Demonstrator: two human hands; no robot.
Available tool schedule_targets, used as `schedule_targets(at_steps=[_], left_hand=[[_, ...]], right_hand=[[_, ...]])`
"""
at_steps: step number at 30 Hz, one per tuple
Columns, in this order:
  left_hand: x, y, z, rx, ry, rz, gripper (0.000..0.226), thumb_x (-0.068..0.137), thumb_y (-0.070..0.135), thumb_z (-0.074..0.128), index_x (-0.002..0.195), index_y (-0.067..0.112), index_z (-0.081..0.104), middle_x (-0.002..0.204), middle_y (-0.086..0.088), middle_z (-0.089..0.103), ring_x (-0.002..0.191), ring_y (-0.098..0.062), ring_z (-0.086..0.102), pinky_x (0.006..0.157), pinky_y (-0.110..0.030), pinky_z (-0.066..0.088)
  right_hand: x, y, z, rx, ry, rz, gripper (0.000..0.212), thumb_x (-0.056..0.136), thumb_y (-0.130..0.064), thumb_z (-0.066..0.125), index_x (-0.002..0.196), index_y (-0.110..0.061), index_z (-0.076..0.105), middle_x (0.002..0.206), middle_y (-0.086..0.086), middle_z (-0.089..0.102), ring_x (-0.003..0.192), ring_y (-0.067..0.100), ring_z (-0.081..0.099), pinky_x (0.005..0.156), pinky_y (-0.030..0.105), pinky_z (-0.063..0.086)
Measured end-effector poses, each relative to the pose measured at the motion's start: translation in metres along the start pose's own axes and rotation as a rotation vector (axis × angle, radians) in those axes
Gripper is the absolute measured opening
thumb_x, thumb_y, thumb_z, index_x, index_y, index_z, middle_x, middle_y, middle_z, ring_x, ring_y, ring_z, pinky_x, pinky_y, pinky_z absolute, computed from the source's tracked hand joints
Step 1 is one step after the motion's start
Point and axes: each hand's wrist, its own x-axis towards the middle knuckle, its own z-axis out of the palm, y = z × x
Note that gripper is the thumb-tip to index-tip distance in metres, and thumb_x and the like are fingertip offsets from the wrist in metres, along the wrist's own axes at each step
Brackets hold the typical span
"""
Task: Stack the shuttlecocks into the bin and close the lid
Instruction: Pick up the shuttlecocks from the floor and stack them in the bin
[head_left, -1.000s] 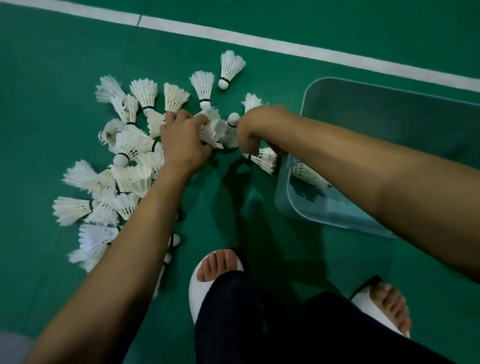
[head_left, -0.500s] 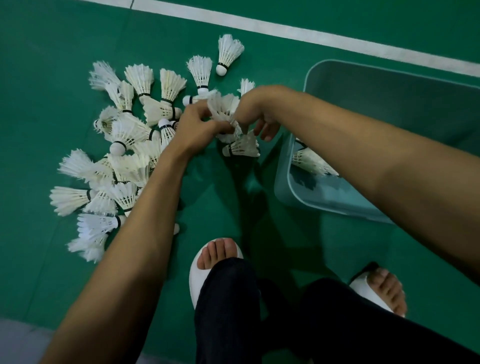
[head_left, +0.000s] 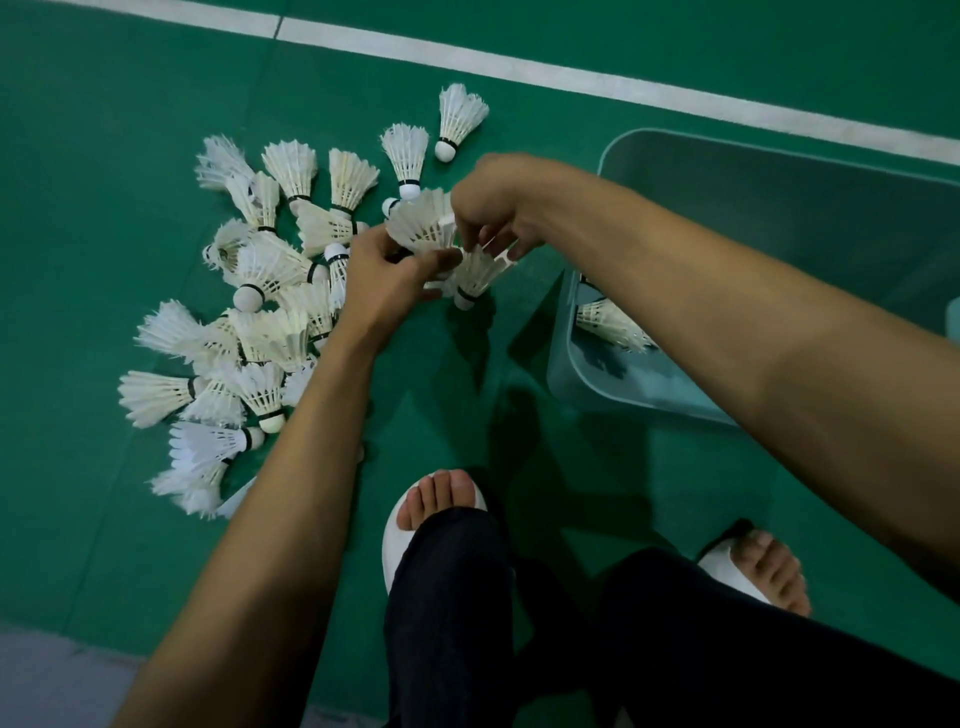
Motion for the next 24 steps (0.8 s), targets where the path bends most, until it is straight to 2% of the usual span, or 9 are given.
schedule_targets(at_steps=[3,5,8,12,14,17,19,21,24], left_hand=[[-0.016,0.014,-0.007,-0.116,0.077,-0.004,0.028,0.084,0.01,0.08,0.097,-0.012,0.071,0.089,-0.024,0.074,0.083,-0.033,0.076,0.072,-0.042,0.063],[-0.025,0.031,-0.011,-0.193,0.109,0.031,0.035,0.085,0.009,0.08,0.104,-0.019,0.068,0.094,-0.029,0.074,0.084,-0.033,0.075,0.071,-0.037,0.061],[-0.038,0.068,-0.008,-0.266,0.101,0.131,0.033,0.086,0.008,0.077,0.108,-0.016,0.069,0.094,-0.022,0.075,0.088,-0.033,0.077,0.069,-0.03,0.058],[-0.053,0.114,0.024,-0.314,0.02,0.266,0.027,0.084,0.008,0.076,0.104,-0.009,0.069,0.096,-0.024,0.072,0.086,-0.031,0.074,0.068,-0.032,0.058],[-0.058,0.126,0.054,-0.325,-0.059,0.302,0.036,0.081,0.012,0.077,0.104,-0.014,0.068,0.092,-0.024,0.07,0.086,-0.034,0.071,0.068,-0.031,0.057],[-0.066,0.129,0.104,-0.264,-0.179,0.298,0.04,0.078,0.016,0.079,0.101,-0.015,0.069,0.086,-0.016,0.07,0.081,-0.03,0.07,0.067,-0.032,0.055],[-0.073,0.121,0.135,-0.207,-0.244,0.26,0.032,0.076,0.017,0.082,0.094,-0.007,0.072,0.086,-0.014,0.073,0.08,-0.029,0.071,0.069,-0.037,0.059],[-0.077,0.11,0.16,-0.122,-0.295,0.215,0.019,0.077,0.015,0.084,0.087,0.003,0.074,0.086,-0.013,0.076,0.079,-0.028,0.074,0.072,-0.041,0.063],[-0.078,0.093,0.187,0.014,-0.299,0.128,0.016,0.079,0.014,0.086,0.086,0.004,0.077,0.085,-0.011,0.079,0.074,-0.022,0.076,0.066,-0.033,0.061]], right_hand=[[-0.024,-0.004,-0.011,0.05,0.124,-0.121,0.012,0.096,0.001,0.048,0.087,-0.004,0.053,0.085,0.012,0.057,0.067,0.017,0.048,0.067,0.031,0.045],[-0.046,-0.005,-0.022,0.13,0.191,-0.191,0.01,0.094,0.002,0.052,0.1,-0.006,0.052,0.083,0.01,0.058,0.07,0.017,0.05,0.066,0.032,0.044],[-0.082,0.0,-0.045,0.278,0.272,-0.287,0.033,0.089,0.0,0.063,0.114,-0.011,0.044,0.084,0.007,0.057,0.073,0.016,0.054,0.064,0.029,0.045],[-0.12,0.023,-0.079,0.287,0.515,-0.351,0.032,0.077,-0.006,0.078,0.086,-0.012,0.048,0.073,0.003,0.044,0.064,0.014,0.048,0.042,0.018,0.037],[-0.131,0.048,-0.094,0.228,0.682,-0.32,0.025,0.072,-0.011,0.082,0.085,-0.003,0.062,0.075,0.008,0.054,0.064,0.015,0.051,0.047,0.025,0.041],[-0.135,0.099,-0.111,0.193,0.892,-0.183,0.04,0.065,-0.013,0.08,0.101,0.004,0.073,0.096,0.016,0.075,0.079,0.021,0.071,0.064,0.045,0.06],[-0.13,0.14,-0.117,0.177,0.956,-0.048,0.036,0.068,-0.013,0.079,0.101,0.0,0.075,0.097,0.012,0.076,0.089,0.022,0.074,0.072,0.043,0.063],[-0.119,0.182,-0.118,0.203,0.961,0.088,0.03,0.071,-0.014,0.077,0.1,-0.006,0.076,0.096,0.008,0.075,0.09,0.022,0.073,0.079,0.032,0.061],[-0.107,0.233,-0.108,0.271,0.942,0.247,0.027,0.073,-0.013,0.077,0.1,-0.014,0.074,0.102,0.005,0.072,0.096,0.023,0.069,0.085,0.028,0.055]])
